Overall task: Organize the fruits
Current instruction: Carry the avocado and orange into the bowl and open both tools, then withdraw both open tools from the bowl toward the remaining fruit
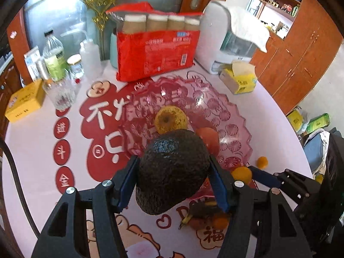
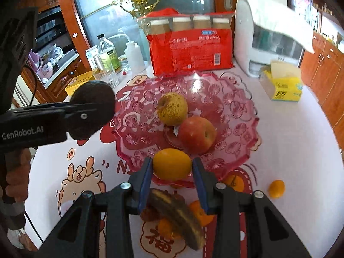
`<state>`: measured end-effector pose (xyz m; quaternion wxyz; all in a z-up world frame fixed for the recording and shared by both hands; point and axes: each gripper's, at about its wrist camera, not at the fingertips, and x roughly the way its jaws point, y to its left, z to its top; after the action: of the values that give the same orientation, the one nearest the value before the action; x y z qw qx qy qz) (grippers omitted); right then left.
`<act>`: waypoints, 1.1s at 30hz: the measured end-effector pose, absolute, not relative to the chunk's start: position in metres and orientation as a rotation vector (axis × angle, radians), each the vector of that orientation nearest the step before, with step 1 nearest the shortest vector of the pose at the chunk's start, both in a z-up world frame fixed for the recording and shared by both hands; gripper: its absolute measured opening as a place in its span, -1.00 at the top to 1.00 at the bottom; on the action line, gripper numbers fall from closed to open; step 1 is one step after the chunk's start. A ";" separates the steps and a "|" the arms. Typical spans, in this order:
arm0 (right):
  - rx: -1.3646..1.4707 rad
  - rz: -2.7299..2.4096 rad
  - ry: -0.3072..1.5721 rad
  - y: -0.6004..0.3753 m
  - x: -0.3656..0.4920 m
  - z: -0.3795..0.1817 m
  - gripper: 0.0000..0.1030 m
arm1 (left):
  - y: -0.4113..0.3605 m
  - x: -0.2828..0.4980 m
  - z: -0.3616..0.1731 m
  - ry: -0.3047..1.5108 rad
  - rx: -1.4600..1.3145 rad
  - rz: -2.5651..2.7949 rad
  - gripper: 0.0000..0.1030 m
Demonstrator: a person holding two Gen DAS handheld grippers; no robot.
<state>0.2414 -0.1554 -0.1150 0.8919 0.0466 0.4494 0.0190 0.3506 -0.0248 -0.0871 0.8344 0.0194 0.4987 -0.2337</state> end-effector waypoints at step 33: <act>0.223 -0.055 0.934 -0.159 0.172 -0.109 -0.15 | 0.022 0.271 -0.075 1.082 -0.010 -0.466 -0.59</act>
<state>0.1719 -0.1589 -0.1089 0.8866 0.1072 0.4492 -0.0265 0.2713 0.0223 -0.0754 0.8314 -0.0046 0.5104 -0.2196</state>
